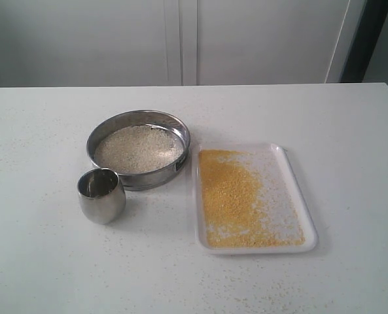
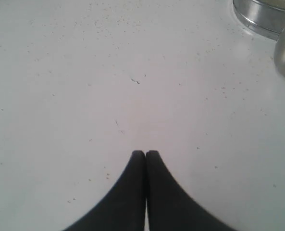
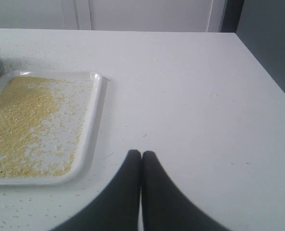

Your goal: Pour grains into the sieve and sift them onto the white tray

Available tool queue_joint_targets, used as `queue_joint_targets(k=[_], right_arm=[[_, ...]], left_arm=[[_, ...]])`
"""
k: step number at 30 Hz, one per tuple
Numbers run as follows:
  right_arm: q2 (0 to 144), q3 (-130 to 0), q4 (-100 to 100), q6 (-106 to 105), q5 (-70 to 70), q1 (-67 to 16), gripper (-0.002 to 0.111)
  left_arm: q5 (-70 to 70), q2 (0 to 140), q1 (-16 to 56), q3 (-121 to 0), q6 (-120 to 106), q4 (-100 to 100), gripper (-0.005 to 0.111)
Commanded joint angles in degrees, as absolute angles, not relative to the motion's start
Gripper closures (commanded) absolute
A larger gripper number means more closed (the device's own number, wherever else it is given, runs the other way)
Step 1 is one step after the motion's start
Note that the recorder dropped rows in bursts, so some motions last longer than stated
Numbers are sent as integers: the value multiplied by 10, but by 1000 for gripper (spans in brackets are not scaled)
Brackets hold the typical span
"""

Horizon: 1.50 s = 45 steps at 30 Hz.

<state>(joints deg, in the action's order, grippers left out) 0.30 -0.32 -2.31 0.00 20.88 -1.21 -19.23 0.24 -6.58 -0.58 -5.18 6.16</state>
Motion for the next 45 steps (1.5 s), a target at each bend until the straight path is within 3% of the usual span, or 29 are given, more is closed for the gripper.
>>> queue_joint_targets(k=[1, 45], right_arm=[[0, 0, -21, 0, 202, -13, 108], [0, 0, -21, 0, 200, -13, 108]], left_arm=[[-163, 0, -67, 0, -54, 63, 107], [-154, 0, -67, 0, 13, 18, 107]])
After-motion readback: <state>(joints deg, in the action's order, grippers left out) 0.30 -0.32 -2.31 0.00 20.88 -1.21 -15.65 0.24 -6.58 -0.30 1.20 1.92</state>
